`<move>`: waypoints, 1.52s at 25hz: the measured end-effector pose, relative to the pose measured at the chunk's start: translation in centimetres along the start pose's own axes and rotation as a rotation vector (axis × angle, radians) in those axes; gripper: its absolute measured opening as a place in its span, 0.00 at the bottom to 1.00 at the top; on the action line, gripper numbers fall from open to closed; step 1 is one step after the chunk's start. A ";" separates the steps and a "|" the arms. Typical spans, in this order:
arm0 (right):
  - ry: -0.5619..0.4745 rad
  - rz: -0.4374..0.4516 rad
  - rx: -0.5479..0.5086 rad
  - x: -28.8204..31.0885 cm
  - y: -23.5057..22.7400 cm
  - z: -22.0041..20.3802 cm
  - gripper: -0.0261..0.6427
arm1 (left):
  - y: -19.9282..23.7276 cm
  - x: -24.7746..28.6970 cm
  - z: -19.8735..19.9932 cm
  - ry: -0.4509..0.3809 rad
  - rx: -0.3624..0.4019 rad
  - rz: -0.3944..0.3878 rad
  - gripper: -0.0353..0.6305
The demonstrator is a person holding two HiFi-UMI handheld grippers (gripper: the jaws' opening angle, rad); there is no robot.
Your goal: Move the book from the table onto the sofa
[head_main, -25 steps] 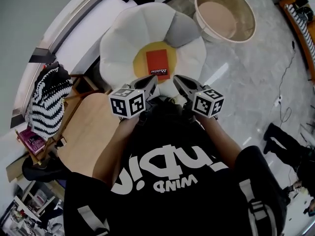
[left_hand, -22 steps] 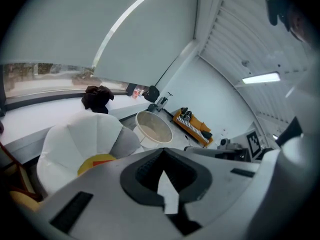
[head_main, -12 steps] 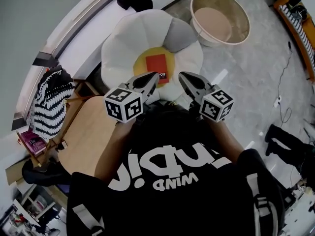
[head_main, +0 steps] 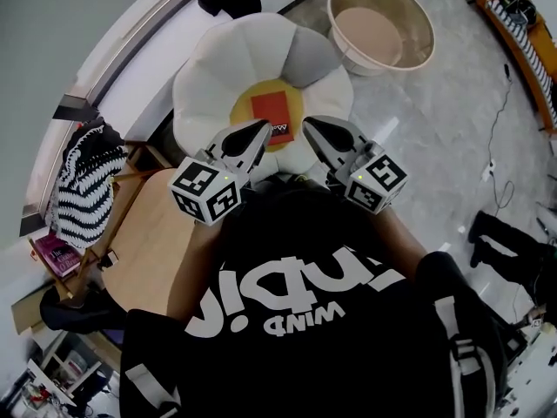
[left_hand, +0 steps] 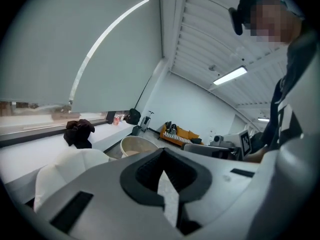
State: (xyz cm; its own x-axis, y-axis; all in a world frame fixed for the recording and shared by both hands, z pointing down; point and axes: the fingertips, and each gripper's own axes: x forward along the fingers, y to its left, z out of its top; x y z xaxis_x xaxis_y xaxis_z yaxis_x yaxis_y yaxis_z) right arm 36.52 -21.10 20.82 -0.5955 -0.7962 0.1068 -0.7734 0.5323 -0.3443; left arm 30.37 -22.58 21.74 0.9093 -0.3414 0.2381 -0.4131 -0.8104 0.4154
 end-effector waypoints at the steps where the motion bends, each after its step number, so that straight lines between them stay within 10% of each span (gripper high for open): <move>1: -0.012 0.007 -0.011 -0.1 0.1 0.2 0.04 | -0.1 -0.1 0.2 -0.009 0.022 -0.003 0.06; 13: -0.066 0.063 -0.094 -0.7 0.8 1.0 0.04 | 0.2 -1.2 1.5 -0.137 0.215 0.001 0.06; 38: -0.048 0.002 -0.098 -0.3 -0.4 -0.3 0.04 | 0.3 -0.9 0.6 -0.135 0.210 0.045 0.06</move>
State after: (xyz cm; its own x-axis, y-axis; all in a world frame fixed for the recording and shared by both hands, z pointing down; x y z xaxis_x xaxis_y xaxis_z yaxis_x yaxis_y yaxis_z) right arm 36.93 -20.99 21.20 -0.5878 -0.8067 0.0609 -0.7912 0.5576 -0.2511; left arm 29.42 -22.82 21.16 0.8947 -0.4283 0.1270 -0.4463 -0.8693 0.2123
